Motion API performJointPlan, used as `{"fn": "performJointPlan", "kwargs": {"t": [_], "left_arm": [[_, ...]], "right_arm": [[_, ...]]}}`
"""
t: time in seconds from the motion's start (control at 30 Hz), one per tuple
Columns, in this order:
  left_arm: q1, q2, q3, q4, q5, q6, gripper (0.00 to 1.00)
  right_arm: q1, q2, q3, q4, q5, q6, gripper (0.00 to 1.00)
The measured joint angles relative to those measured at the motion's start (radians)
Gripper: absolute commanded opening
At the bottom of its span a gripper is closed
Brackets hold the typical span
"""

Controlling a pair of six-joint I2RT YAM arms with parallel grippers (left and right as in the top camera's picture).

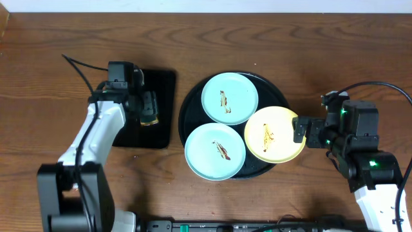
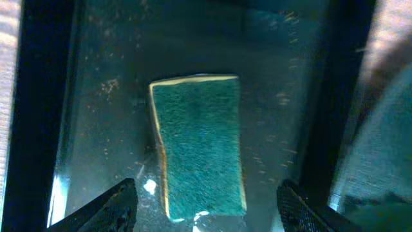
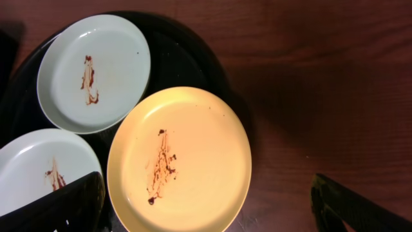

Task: Clean dirty plates on tray and stack at the side
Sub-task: 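Reach left gripper to the sponge, right gripper to yellow plate rim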

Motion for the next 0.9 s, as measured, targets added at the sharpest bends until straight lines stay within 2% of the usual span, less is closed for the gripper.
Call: {"fn": "performJointPlan", "kwargs": {"t": [0.3,0.8,0.9], "left_arm": [[0.0,0.107,0.0,0.034,-0.026,0.0,0.63],[-0.024,0.144,0.0,0.056,-0.033,0.0,0.61],[-0.037,0.151,0.0,0.056,-0.047,0.0,0.57]], "right_arm": [[0.0,0.0,0.0,-0.001,0.0,0.0,0.99],[0.0,0.0,0.0,-0.005,0.0,0.0,0.99],[0.0,0.0,0.0,-0.005,0.0,0.0,0.99]]}}
